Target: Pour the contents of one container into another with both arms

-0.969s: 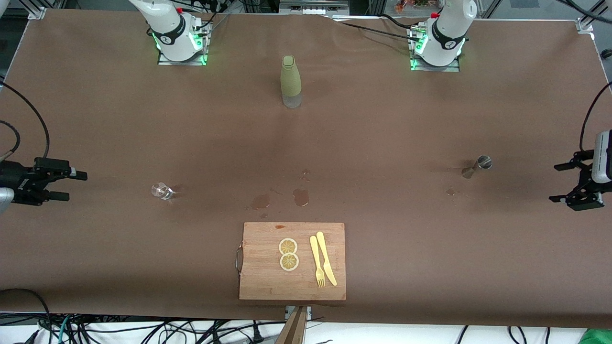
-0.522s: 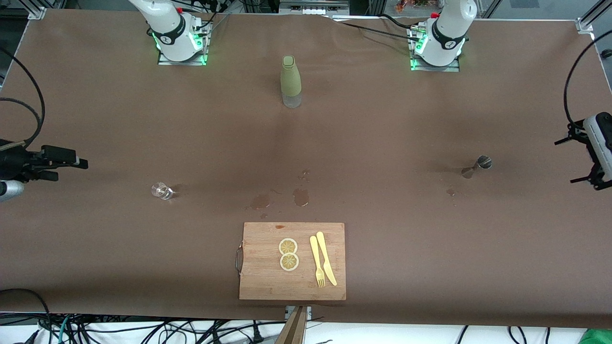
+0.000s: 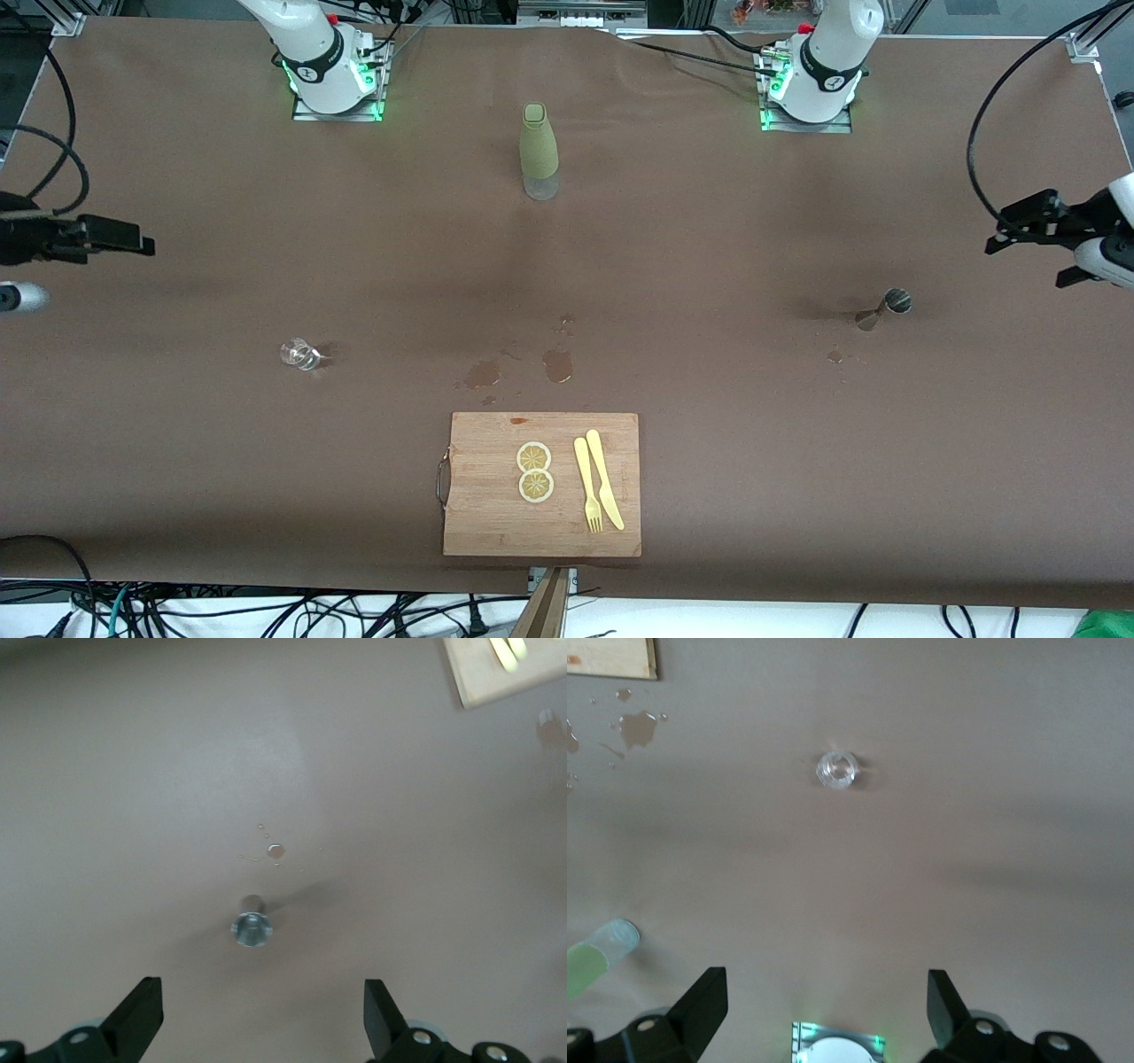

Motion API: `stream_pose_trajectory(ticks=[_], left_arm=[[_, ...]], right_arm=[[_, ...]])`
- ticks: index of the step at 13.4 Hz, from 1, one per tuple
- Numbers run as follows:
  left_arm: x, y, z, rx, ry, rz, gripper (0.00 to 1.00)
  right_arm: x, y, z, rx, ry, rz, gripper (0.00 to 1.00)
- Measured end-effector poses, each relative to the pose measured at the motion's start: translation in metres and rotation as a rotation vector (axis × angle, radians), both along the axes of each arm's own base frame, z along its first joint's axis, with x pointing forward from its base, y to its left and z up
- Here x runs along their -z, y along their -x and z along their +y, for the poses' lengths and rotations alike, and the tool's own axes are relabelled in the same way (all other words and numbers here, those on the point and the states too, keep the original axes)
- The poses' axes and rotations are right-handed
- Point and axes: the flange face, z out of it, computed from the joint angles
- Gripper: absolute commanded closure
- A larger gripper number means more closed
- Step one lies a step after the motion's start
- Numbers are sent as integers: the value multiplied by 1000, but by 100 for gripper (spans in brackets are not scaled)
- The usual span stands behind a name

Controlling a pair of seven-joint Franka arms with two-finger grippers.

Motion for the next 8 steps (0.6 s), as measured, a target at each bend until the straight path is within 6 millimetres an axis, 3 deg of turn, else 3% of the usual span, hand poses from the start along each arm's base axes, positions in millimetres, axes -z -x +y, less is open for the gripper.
stream_pose_trajectory(ticks=[3,8], left_arm=[[0,3,-29,-191,-24,42,0],[0,2,-50,-258,-124,35,0]], right_arm=[[-14,16,-2,-4,46,4,0],[-28,23,-6,-16,153,-14,0]])
